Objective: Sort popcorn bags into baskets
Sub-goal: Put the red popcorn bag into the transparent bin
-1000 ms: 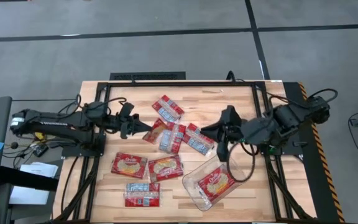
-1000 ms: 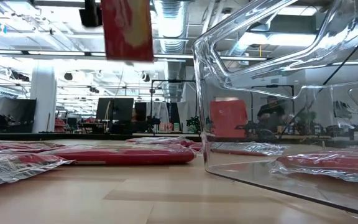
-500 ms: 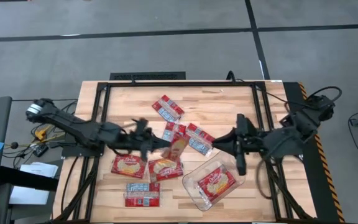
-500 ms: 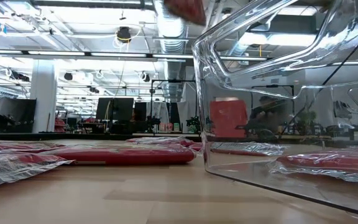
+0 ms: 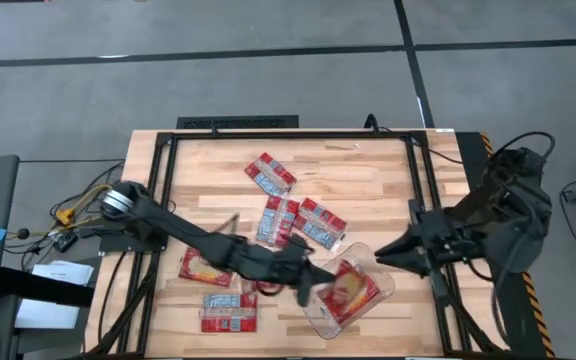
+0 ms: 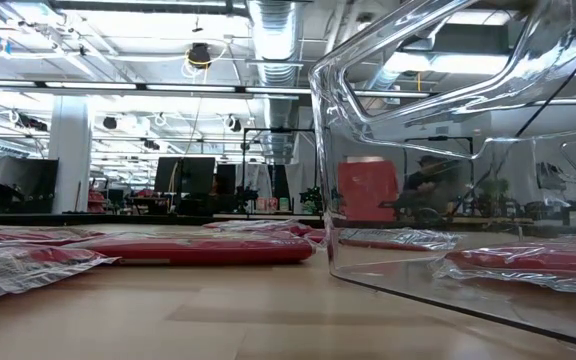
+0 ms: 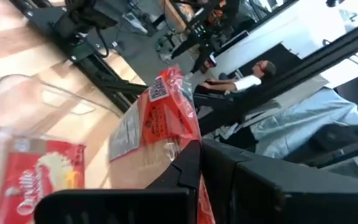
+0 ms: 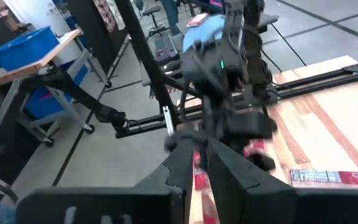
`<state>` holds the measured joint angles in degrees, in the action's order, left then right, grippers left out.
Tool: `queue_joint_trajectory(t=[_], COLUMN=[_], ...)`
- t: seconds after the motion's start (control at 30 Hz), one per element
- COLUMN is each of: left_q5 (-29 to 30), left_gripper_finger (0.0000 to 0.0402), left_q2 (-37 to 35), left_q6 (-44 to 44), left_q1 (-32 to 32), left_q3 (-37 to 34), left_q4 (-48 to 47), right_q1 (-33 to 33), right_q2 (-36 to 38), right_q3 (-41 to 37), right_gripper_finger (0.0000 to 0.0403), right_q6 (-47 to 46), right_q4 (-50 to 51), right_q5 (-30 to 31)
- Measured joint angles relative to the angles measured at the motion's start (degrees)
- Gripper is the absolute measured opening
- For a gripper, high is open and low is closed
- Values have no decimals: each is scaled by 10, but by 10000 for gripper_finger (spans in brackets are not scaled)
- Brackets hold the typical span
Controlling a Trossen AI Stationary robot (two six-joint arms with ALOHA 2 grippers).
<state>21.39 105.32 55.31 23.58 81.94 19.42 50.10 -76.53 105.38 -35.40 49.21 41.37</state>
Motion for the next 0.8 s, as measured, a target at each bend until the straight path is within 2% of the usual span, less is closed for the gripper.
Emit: queue_joint_trajectory(t=[0.1, 0.37, 0.57, 0.8], left_q5=[21, 18, 29, 47], left_gripper_finger=[0, 0, 0, 0], left_q2=[53, 162, 202, 208], left_q6=[8, 80, 119, 171], left_q1=[-8, -39, -44, -37], left_q3=[39, 103, 129, 140], left_q4=[-4, 26, 87, 55], right_q1=[23, 72, 94, 111], right_q2=[-1, -6, -6, -6], right_q3=[0, 0, 0, 0], right_gripper_finger=[74, 74, 74, 74], right_q6=[0, -2, -2, -2], right_q4=[-5, -17, -17, -17], right_q5=[21, 84, 127, 132])
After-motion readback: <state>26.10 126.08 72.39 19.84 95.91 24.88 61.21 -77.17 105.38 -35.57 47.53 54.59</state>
